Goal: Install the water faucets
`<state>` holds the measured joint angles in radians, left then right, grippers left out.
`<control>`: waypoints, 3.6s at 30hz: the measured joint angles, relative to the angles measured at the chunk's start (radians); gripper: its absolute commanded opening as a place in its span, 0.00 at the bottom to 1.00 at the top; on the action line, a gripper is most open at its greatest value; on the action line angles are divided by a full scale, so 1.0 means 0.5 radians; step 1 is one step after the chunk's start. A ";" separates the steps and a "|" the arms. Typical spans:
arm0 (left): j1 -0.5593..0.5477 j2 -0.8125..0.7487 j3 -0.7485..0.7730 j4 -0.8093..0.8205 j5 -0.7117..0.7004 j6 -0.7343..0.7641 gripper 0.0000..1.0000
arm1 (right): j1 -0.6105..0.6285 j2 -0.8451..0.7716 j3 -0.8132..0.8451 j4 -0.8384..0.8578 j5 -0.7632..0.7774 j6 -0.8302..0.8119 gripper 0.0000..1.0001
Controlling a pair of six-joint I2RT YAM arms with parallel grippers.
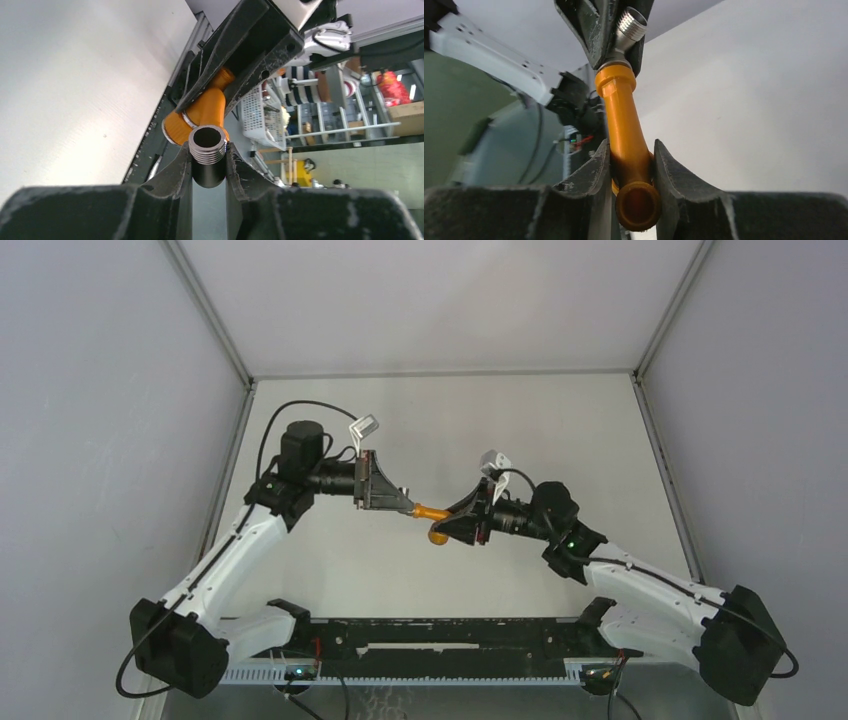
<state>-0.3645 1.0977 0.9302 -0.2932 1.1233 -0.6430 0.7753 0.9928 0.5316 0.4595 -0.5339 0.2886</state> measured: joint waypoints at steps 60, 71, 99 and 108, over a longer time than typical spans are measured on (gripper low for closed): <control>-0.314 -0.181 0.022 0.038 -0.768 0.799 0.00 | -0.650 0.587 0.427 -0.327 -1.089 2.404 0.00; -0.657 -0.433 -0.164 0.142 -1.331 1.414 0.00 | -0.662 0.616 0.428 -0.330 -1.135 2.421 0.00; -1.067 -0.504 -0.239 0.033 -1.887 2.013 0.00 | -0.672 0.631 0.430 -0.389 -1.135 2.433 0.65; -0.816 -0.506 -0.240 0.025 -1.610 1.490 0.00 | -0.639 0.629 0.471 -0.408 -1.143 2.381 0.75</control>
<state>-0.7727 0.8448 0.8104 -0.2806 0.3183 0.1020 0.4561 1.3071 0.7670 0.2554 -1.1053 1.4792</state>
